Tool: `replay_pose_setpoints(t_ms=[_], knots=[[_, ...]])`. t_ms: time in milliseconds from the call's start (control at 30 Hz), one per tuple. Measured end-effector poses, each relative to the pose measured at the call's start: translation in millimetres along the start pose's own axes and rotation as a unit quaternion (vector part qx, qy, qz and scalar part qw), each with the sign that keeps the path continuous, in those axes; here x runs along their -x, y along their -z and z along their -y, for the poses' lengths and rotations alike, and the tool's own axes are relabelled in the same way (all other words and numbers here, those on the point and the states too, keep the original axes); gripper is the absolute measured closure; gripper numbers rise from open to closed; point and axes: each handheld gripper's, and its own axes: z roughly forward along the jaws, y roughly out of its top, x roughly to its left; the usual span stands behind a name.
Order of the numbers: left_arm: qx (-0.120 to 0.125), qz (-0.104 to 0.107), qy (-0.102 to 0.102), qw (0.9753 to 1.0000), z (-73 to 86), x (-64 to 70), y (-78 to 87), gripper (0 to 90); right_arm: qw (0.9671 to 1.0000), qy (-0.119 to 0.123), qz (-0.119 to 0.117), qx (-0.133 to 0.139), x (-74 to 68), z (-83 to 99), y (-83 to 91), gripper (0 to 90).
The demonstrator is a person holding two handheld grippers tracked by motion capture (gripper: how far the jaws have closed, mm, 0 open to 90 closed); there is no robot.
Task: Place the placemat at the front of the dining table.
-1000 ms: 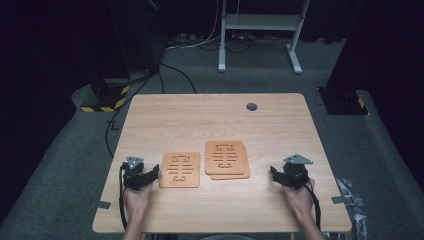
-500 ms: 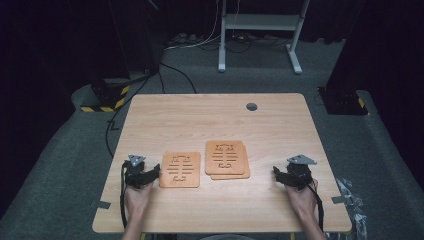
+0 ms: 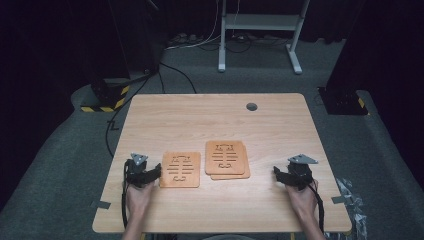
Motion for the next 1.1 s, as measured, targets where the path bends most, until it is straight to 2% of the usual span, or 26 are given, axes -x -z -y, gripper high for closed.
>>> replay_pose_setpoints(t_ms=[67, 167, 200, 400, 900, 933, 1100], knots=[[0.000, 0.000, 0.001, 1.0000, 0.0, 0.3, -0.1, 31.3, 1.0000, -0.004, 0.003, 0.007, -0.1, 0.2, -1.3, 27.7], [0.001, 0.003, 0.004, 1.0000, 0.1, 1.5, -0.8, 29.4, 1.0000, -0.007, -0.004, -0.001, 0.6, -0.1, -0.3, 27.7], [0.001, 0.003, 0.003, 1.0000, 0.0, 1.5, -0.7, 29.1, 0.9999, -0.008, 0.001, 0.007, 0.7, 0.2, -1.7, 27.7], [-0.004, 0.006, -0.006, 1.0000, -0.2, 2.2, -0.8, 25.4, 0.9999, -0.011, -0.004, 0.005, 1.3, 0.1, -1.6, 27.8], [-0.004, 0.006, -0.005, 1.0000, -0.2, 2.4, -0.8, 25.2, 0.9999, -0.012, -0.004, 0.004, 1.4, 0.1, -1.7, 27.8], [-0.004, 0.005, -0.004, 1.0000, -0.2, 2.5, -0.8, 25.2, 0.9999, -0.013, -0.010, -0.005, 1.9, -0.3, -0.3, 27.8], [-0.004, 0.006, -0.004, 1.0000, -0.2, 2.4, -0.8, 25.2, 0.9999, -0.012, -0.009, -0.004, 2.0, -0.3, -0.4, 27.8]])
